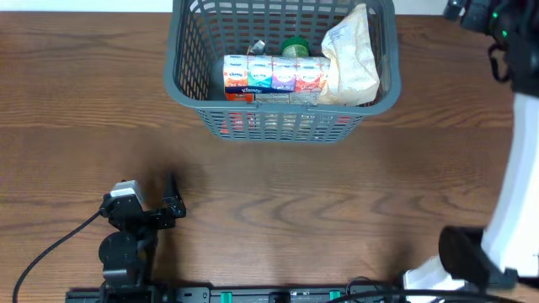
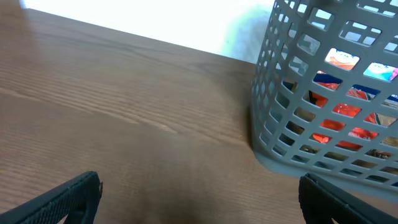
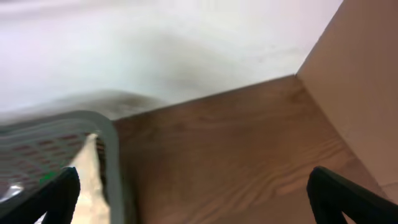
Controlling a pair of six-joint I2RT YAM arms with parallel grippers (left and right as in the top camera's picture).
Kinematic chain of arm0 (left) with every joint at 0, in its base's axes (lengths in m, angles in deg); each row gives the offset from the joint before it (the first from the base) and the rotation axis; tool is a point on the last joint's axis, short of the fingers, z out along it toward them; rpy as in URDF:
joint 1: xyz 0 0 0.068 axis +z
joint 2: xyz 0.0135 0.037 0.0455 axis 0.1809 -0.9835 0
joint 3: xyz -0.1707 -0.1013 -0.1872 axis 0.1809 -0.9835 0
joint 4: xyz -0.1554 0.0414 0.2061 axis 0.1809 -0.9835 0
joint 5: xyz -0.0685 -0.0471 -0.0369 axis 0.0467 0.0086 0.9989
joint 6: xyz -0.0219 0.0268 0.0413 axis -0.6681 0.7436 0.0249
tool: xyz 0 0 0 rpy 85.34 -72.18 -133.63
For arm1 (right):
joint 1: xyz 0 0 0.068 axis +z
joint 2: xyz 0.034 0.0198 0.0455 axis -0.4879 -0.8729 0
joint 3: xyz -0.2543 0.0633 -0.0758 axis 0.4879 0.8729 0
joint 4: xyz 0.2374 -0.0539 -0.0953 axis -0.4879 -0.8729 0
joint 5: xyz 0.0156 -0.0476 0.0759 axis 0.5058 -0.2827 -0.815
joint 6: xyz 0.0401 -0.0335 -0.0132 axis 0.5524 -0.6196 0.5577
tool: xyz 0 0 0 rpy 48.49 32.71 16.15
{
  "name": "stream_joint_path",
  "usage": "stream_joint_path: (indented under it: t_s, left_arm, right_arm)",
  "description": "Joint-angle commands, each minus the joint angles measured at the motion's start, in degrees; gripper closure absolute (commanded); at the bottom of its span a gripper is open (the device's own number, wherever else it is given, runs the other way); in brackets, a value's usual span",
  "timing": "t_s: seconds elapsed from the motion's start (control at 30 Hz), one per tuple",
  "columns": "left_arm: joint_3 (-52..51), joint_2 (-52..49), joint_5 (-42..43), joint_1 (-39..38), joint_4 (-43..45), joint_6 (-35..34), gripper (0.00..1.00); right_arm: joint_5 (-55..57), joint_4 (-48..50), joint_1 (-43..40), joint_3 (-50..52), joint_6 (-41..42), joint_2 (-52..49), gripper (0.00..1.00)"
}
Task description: Pack container
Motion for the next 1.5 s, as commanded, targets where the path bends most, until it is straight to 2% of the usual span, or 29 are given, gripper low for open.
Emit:
stream_joint_path:
  t_s: [0.0,0.13,0.2,0.53,0.73,0.9,1.2,1.47]
  left_arm:
    - [-0.83,0.39,-0.24,-0.24,-2.16,0.11,0.01]
    - [-0.83,0.39,-0.24,-0.24,-2.16,0.11,0.01]
    - [-0.83,0.39,-0.24,-0.24,-2.16,0.11,0.01]
    - [-0.83,0.39,-0.24,-0.24,-2.16,0.11,0.02]
    - [-0.83,0.39,-0.24,-0.24,-2.16,0.11,0.02]
    - [-0.83,0.39,-0.24,-0.24,-2.16,0.11,0.01]
    - [-0.83,0.39,-0.24,-0.24,-2.16,0.11,0.01]
    - [-0.83,0.39,-0.24,-0.24,-2.16,0.11,0.01]
  right_arm:
    - [0.13,0.0,1.62,1.18,0.81,8.11,0.01]
    - [0.35,0.2,3.76,6.69,0.7,16.13,0.01]
    - [2.1,3.54,4.13,11.82,0.28,20.9,0.01]
    - [1.99,24.7,4.11,49.64,-7.23,48.28,0.01]
    - [-4.87,34.27,4.04,69.35,-16.04,61.55,0.01]
    - [-12.68,41.0,4.04,83.76,-22.03,69.42,0.01]
    - [-17.44,52.19,4.04,105.96,-21.73,80.3,0.01]
    - [-17.86,58.38,4.04,118.4,-21.51,88.17,0.01]
